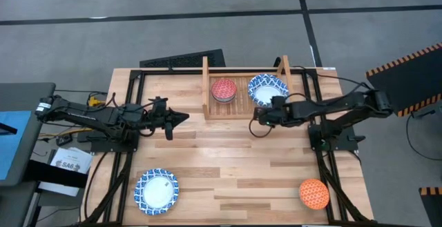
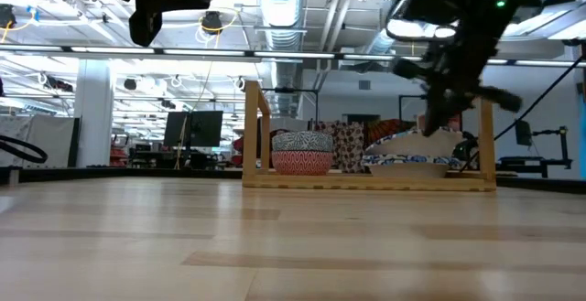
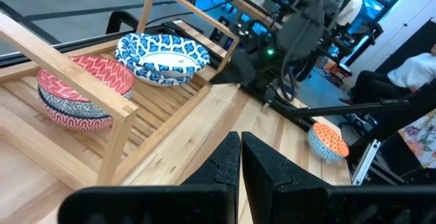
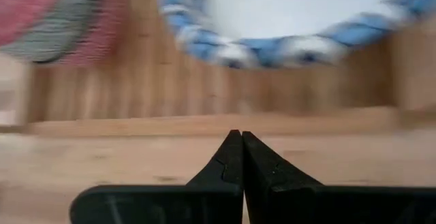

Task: Place and stack bowls onto a shelf
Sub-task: Stack the large blue pattern bowl into the blue pattern large bowl on the shelf, then stack the orange small bowl into the red small bowl on the shelf

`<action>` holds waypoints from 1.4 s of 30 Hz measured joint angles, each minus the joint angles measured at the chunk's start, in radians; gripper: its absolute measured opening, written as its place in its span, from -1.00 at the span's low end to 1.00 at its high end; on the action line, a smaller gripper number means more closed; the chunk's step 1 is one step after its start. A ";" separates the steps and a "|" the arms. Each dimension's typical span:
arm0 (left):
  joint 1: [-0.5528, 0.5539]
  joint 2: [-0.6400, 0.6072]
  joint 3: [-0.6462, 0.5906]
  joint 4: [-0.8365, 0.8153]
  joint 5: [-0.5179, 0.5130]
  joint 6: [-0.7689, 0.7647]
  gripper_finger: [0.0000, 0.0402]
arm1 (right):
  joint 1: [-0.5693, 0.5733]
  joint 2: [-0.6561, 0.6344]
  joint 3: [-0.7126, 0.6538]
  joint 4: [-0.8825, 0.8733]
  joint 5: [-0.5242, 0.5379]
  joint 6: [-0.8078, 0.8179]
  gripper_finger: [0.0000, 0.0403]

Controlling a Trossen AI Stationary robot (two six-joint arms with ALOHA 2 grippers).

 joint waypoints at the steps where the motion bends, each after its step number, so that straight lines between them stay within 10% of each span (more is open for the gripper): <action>1: 0.000 0.000 0.000 -0.001 -0.005 0.000 -1.00 | 0.006 -0.001 0.000 -0.038 0.014 0.029 -0.92; 18: 0.000 0.000 0.000 -0.016 -0.041 0.000 -1.00 | -0.007 0.003 -0.001 -0.064 0.227 0.139 -0.92; 42: 0.000 0.000 0.000 -0.028 -0.041 -0.015 -1.00 | -0.078 0.064 -0.001 0.124 0.087 -0.104 -0.92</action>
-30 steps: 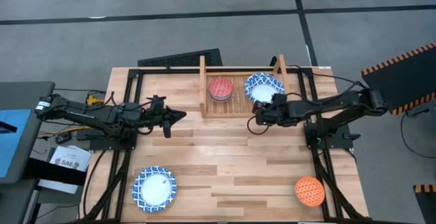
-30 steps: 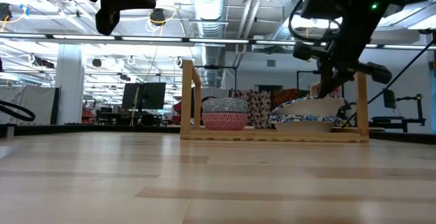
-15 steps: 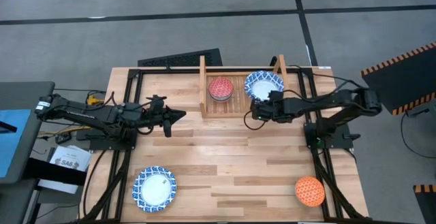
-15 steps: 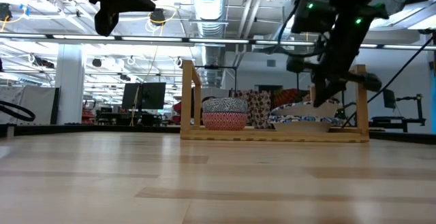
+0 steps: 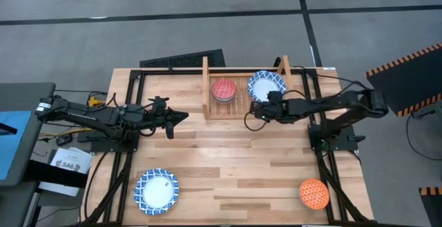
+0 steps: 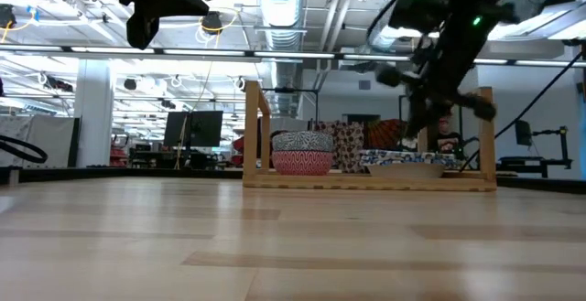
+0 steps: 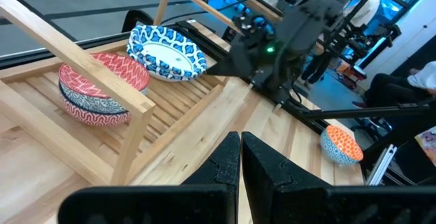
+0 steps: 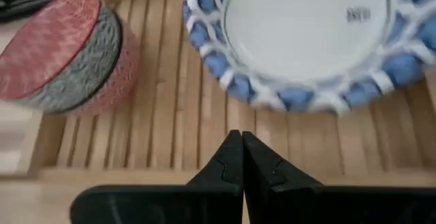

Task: Place and stack bowls onto a shelf
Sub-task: Stack the orange small bowl into the red small bowl on the shelf

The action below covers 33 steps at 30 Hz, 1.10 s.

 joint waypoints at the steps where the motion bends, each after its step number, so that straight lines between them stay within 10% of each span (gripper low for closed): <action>1: 0.000 0.000 0.000 0.000 0.000 0.000 -1.00 | 0.007 -0.020 0.001 -0.035 0.001 0.005 -0.92; 15: 0.000 0.000 0.000 0.001 0.000 0.000 -1.00 | -0.018 -0.013 0.000 -0.185 0.071 0.112 -0.92; 33: 0.000 0.000 0.000 -0.020 0.027 0.002 -1.00 | 0.274 -0.179 0.000 0.148 -0.380 -0.494 -0.77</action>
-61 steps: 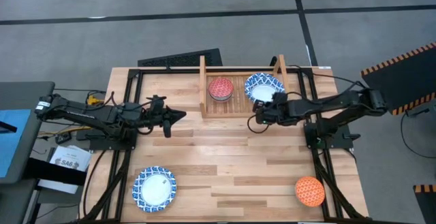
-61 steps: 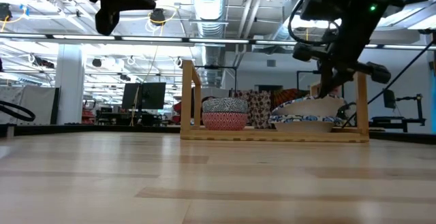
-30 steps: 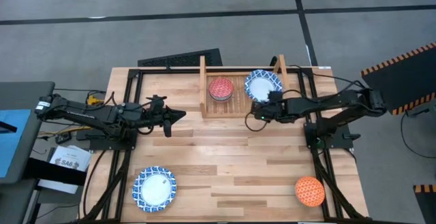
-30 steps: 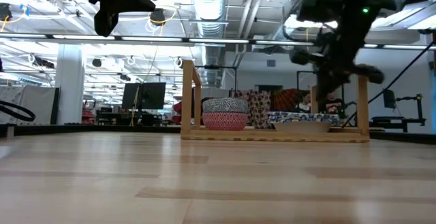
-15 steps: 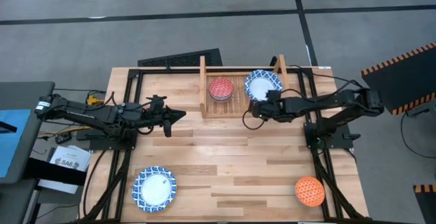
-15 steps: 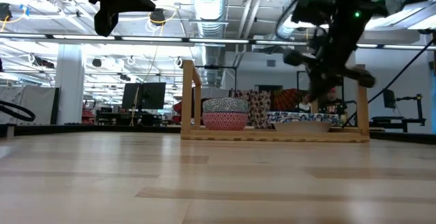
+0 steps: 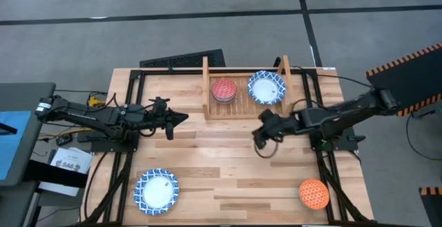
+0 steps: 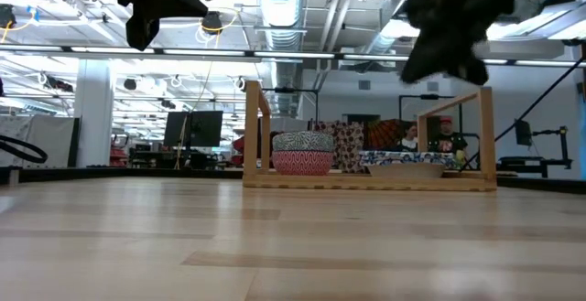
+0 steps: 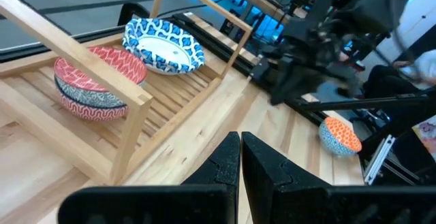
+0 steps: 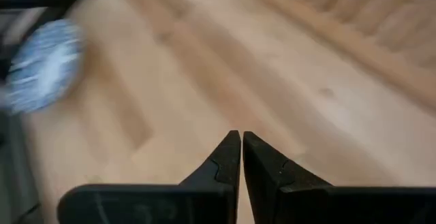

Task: Place and stack bowls onto a shelf
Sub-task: Stack the orange small bowl into the red small bowl on the shelf

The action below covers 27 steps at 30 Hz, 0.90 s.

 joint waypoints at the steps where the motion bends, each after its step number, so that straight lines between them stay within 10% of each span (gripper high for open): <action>1: 0.000 0.000 0.000 -0.001 0.002 0.001 -1.00 | 0.021 -0.016 0.000 0.006 -0.002 0.000 -0.77; 16: 0.000 0.000 0.000 -0.002 -0.007 -0.003 -1.00 | 0.087 -0.123 0.000 0.028 -0.062 0.014 -0.70; 27: 0.000 0.000 0.000 -0.003 -0.002 -0.004 -1.00 | 0.243 -0.090 0.000 -0.198 -0.301 0.210 -0.12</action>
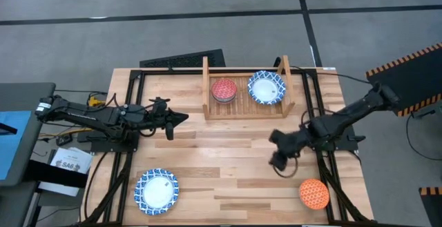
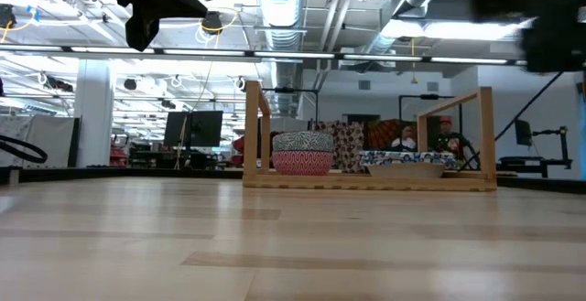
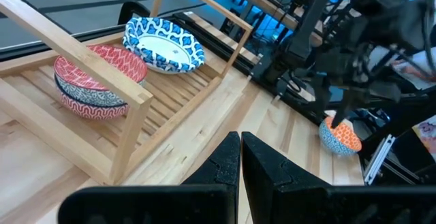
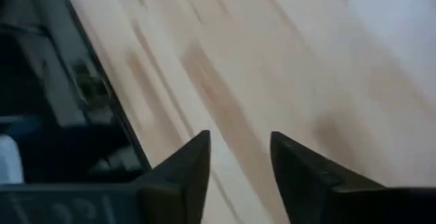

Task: Place and stack bowls onto a shelf
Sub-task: Stack the orange small bowl into the red small bowl on the shelf

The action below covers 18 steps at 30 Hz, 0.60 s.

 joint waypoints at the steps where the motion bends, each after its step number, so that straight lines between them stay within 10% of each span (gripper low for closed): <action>1: 0.000 0.000 0.000 -0.001 0.000 0.000 -1.00 | 0.038 -0.002 0.000 -0.032 -0.003 0.048 -0.08; 12: 0.000 0.000 -0.001 -0.026 0.000 0.000 -1.00 | 0.505 0.086 -0.016 -0.135 0.002 0.952 0.07; 18: 0.000 0.000 -0.001 -0.022 0.000 0.000 -1.00 | 0.625 0.192 -0.018 -0.085 0.000 1.180 0.03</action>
